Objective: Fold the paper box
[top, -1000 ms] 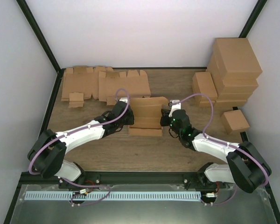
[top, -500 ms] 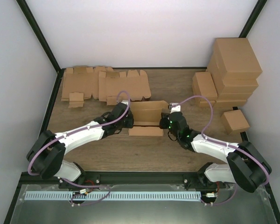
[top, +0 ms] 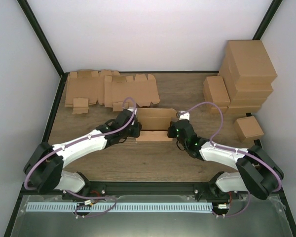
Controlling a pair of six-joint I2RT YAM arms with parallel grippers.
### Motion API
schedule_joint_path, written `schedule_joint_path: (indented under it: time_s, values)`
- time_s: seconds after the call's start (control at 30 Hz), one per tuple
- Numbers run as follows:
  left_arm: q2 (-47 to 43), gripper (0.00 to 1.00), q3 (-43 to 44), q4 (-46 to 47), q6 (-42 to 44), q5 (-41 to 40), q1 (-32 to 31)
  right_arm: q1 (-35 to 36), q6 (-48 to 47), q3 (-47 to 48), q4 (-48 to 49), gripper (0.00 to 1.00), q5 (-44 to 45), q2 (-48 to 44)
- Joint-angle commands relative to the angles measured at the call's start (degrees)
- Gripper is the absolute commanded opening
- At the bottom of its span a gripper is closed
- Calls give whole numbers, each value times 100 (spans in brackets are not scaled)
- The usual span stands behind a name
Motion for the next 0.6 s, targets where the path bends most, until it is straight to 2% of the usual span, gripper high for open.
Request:
schedule_joint_path:
  time_s: [0.0, 0.13, 0.37, 0.47, 0.57]
  values:
    - [-521, 49, 40, -193, 86, 90, -28, 51, -167, 38, -98, 1, 138, -11]
    - [-985, 72, 146, -801, 183, 60, -26, 51, -335, -26, 100, 1, 0, 9]
    - [-1567, 96, 632, -1769, 1013, -100, 73, 51, -962, -120, 560, 1, -553, 8]
    - [-1443, 98, 992, -1875, 1460, 175, 403, 51, -1131, -136, 613, 1, -708, 1]
    - [-1018, 98, 1437, -1977, 2061, 817, 605, 51, -1303, -162, 692, 1, -856, -6]
